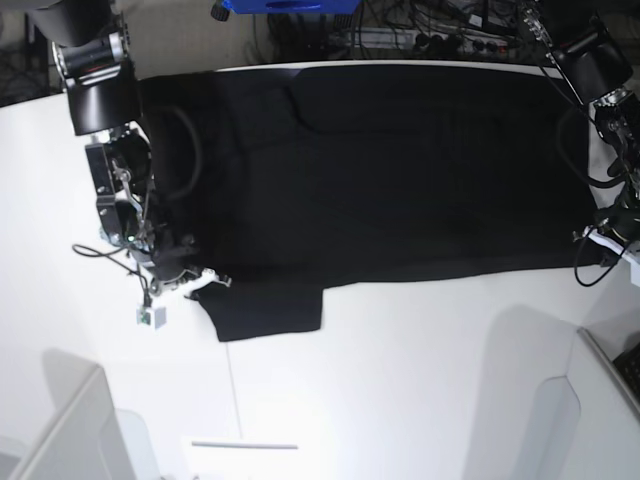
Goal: Fold the T-shirt properly
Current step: 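Lift the hem with both grippers and fold it toward the collar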
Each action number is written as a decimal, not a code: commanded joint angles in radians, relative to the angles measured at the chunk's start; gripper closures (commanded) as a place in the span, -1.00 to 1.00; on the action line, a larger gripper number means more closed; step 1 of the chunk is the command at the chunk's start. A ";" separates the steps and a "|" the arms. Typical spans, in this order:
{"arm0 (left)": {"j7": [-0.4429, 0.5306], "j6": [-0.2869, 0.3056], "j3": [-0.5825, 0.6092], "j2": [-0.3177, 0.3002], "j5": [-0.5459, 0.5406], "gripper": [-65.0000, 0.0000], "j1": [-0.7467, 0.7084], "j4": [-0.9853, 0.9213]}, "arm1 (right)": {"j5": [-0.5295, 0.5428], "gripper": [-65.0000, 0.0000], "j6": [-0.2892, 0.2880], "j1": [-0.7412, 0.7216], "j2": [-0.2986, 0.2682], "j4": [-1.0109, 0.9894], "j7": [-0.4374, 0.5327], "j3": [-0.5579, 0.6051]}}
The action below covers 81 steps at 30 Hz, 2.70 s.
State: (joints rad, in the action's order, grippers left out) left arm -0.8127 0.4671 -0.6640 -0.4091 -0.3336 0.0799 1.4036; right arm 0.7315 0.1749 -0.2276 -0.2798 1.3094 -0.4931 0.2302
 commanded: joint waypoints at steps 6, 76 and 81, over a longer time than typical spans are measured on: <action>-0.049 0.091 -0.055 -0.012 -0.008 1.00 -0.019 0.039 | 0.001 1.00 -0.002 0.024 -0.009 0.108 -0.045 -0.071; -0.050 0.092 -0.155 -0.004 -0.160 1.00 -0.449 0.348 | 0.325 1.00 -0.007 0.753 -0.005 0.717 -0.184 -0.476; -0.050 0.092 -0.155 -0.004 -0.157 1.00 -0.495 0.348 | 0.345 1.00 -0.007 0.782 -0.006 0.717 -0.187 -0.476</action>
State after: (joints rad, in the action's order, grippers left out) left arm -0.8795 0.5579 -0.8082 -0.3908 -0.4831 -0.4164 1.7348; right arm 1.0637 0.1745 0.5579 -0.2745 2.0071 -0.6971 -0.2367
